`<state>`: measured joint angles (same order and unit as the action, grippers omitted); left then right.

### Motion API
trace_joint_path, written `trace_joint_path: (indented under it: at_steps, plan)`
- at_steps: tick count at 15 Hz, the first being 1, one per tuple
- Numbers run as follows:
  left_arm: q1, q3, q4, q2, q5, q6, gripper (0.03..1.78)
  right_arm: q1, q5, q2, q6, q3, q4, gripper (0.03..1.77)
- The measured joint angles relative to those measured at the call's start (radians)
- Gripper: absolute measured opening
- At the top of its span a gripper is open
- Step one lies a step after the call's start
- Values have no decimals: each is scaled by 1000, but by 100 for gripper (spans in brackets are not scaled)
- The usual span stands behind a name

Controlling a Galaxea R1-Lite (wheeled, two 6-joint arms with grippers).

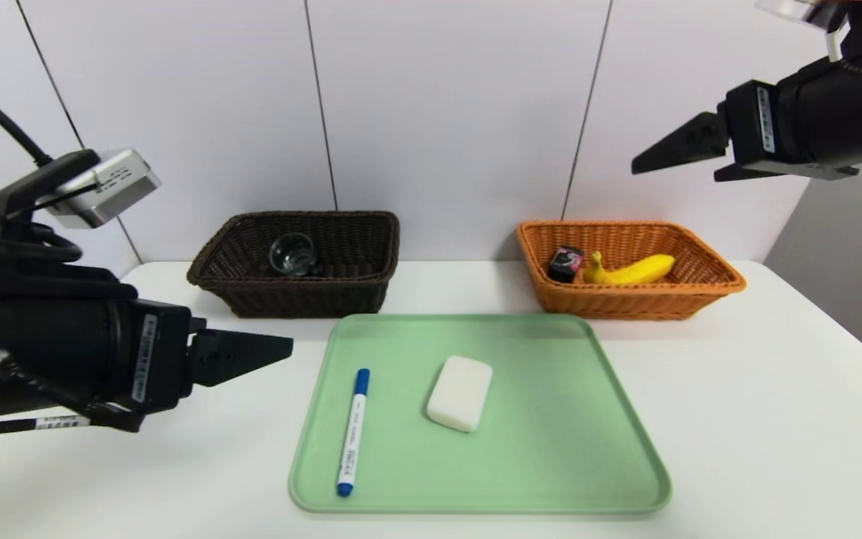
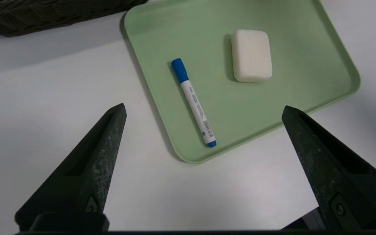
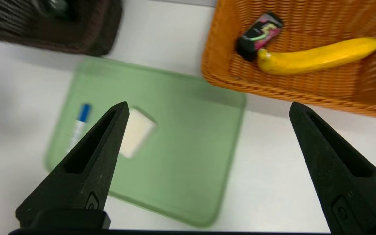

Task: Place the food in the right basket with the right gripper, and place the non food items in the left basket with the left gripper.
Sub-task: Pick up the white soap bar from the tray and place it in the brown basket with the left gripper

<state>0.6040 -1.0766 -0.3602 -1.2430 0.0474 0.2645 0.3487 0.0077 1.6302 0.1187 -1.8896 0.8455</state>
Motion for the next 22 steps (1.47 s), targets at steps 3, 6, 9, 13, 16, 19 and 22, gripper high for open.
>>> trace_joint_path:
  at_steps: [3,6,9,13,16,19,22]
  plan:
    - [24,-20,32,-74,1,1,169,-14,-79,-19,-201,94,18,169]
    - [48,-87,33,-174,0,3,169,-42,-91,-42,-200,215,20,169]
    - [89,-221,-11,-289,-2,3,169,-90,-92,-95,-199,374,20,169]
    - [160,-462,-178,-463,-4,4,169,-194,-87,-187,-199,526,18,169]
    - [197,-661,-320,-598,-4,4,169,-242,-85,-228,-197,558,17,169]
    - [232,-841,-480,-739,-7,15,169,-266,-84,-245,-196,563,18,169]
    - [249,-892,-524,-842,-11,-39,169,-275,-84,-251,-196,581,18,169]
